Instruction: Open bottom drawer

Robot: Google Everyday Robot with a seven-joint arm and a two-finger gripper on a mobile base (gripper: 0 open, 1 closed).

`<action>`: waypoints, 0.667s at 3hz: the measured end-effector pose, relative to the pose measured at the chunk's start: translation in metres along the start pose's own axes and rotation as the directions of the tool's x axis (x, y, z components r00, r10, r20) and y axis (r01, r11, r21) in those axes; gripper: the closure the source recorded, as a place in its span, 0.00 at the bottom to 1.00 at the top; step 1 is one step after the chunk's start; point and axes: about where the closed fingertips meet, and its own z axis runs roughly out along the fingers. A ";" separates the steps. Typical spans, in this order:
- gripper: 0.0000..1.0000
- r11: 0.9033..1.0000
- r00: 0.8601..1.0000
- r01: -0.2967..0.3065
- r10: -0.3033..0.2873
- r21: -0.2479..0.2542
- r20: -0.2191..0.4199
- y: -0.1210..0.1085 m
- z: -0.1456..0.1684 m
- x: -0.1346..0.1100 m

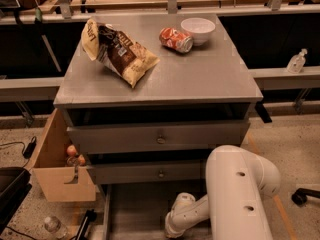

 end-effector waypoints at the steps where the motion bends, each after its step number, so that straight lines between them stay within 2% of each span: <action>1: 0.74 1.000 1.000 0.000 0.000 -0.002 0.000 0.001 0.001 0.000; 2: 0.52 1.000 1.000 0.001 -0.001 -0.004 0.001 0.002 0.002 -0.001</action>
Offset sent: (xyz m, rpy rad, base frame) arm -0.0010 0.0003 -0.0007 0.0000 0.0018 0.0008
